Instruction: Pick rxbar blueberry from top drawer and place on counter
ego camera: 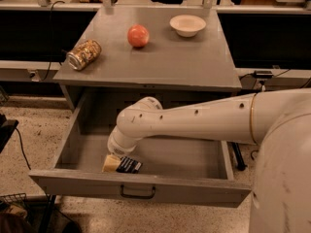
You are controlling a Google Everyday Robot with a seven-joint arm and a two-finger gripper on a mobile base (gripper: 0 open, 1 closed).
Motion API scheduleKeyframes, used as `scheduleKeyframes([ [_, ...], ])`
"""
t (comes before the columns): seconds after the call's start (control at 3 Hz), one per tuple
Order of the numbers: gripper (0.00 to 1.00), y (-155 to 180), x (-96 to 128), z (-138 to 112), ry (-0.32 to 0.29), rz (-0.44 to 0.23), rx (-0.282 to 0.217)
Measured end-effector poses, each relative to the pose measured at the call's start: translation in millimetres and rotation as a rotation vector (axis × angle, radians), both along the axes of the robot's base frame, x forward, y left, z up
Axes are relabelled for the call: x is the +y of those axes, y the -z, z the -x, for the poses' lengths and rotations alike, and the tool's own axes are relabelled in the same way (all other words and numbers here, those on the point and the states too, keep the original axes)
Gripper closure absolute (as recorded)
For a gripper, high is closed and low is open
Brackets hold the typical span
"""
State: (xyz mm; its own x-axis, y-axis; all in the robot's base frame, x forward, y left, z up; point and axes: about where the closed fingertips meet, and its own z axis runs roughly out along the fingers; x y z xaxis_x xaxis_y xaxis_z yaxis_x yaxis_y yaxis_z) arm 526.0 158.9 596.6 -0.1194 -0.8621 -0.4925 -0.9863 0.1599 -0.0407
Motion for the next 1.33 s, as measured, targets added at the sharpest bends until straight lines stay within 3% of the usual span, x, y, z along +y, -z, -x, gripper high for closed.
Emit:
scheduleKeyframes([
  [0.67,0.38,16,2,1,-0.012,-0.005,0.014],
  [1.33,0.85,-2,2,1,-0.012,-0.005,0.014],
])
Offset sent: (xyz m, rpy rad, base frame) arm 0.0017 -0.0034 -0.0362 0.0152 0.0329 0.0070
